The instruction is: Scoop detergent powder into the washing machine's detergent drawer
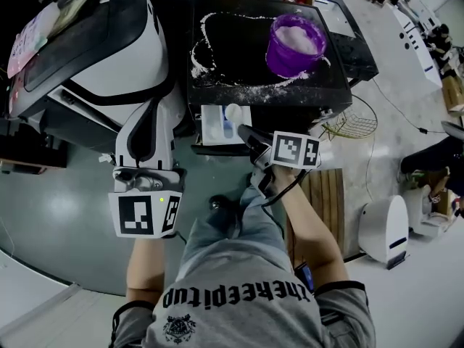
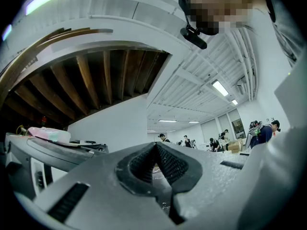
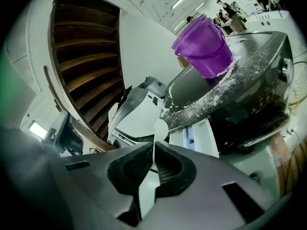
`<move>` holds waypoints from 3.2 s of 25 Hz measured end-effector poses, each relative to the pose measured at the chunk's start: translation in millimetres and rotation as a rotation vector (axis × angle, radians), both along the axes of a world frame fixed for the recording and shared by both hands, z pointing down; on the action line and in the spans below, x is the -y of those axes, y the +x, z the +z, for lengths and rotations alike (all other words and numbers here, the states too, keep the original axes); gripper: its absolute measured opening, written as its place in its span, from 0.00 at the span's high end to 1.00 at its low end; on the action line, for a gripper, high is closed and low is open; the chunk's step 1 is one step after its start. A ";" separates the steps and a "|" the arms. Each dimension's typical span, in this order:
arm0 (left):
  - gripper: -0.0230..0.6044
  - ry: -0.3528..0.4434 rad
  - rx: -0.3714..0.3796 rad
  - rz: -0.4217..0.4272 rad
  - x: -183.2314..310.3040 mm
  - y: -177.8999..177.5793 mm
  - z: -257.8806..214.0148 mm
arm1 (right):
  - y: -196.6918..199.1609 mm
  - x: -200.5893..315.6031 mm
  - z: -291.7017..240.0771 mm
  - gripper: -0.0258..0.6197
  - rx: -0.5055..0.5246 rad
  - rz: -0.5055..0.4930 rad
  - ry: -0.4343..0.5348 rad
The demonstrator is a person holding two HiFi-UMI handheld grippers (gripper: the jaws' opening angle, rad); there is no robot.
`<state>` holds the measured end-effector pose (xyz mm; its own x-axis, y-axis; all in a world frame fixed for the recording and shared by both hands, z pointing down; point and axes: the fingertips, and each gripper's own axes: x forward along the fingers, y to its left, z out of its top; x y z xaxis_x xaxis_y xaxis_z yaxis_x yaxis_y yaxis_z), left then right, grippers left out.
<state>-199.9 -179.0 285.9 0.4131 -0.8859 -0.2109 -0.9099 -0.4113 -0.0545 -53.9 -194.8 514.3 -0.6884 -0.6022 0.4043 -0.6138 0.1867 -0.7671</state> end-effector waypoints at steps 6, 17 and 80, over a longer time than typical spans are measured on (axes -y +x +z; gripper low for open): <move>0.96 -0.006 -0.004 -0.023 -2.3 -11.6 4.9 | -10.3 -1.2 21.3 0.95 -0.055 -0.028 -0.015; 0.96 -0.021 -0.013 -0.077 -6.1 -37.1 11.7 | -29.3 0.1 58.8 0.95 -0.258 -0.111 -0.020; 0.96 -0.036 -0.061 -0.151 -10.2 -98.8 22.8 | -59.3 15.2 89.1 0.95 -1.834 -0.973 0.821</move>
